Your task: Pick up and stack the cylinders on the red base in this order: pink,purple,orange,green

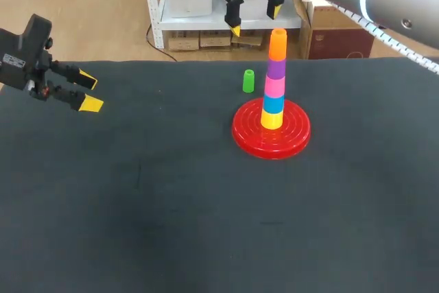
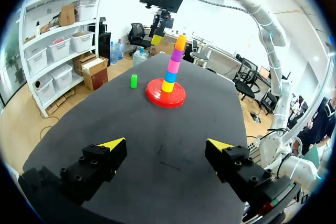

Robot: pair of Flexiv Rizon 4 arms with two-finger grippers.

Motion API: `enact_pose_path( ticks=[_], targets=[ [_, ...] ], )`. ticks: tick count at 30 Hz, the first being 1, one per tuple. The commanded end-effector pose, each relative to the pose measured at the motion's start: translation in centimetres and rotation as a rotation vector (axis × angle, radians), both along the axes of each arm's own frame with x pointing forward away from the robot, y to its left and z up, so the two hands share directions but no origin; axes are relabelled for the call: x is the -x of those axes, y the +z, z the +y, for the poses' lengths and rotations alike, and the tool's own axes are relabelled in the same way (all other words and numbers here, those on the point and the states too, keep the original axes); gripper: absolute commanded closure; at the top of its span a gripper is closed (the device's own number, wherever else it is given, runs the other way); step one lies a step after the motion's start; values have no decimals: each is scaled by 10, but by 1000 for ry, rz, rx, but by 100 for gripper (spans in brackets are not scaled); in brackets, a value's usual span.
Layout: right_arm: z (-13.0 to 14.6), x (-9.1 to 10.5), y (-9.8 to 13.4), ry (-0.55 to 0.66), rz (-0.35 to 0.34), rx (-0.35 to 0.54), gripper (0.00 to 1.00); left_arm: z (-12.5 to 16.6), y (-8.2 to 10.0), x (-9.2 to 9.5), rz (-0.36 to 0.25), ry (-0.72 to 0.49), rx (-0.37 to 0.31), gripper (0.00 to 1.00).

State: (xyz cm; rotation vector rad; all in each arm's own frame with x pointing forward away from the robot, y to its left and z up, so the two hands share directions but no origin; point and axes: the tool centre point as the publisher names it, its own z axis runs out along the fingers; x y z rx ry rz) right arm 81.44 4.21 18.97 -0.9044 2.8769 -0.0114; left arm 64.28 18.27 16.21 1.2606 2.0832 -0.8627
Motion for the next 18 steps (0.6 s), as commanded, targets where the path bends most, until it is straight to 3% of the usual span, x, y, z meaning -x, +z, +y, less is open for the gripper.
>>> enact_pose_path(
  ticks=[1, 9, 18],
  targets=[
    [0, 0, -10, -55, 11, -6, 0, 1, -1, 0, -3, -1, 2, 0],
    [11, -1, -36, -193, 3, 30, 0, 1, -1, 0, -3, -1, 2, 0],
    [-5, -5, -74, -330, 97, 81, 0, 1, -1, 0, -3, -1, 2, 0]
  ],
)
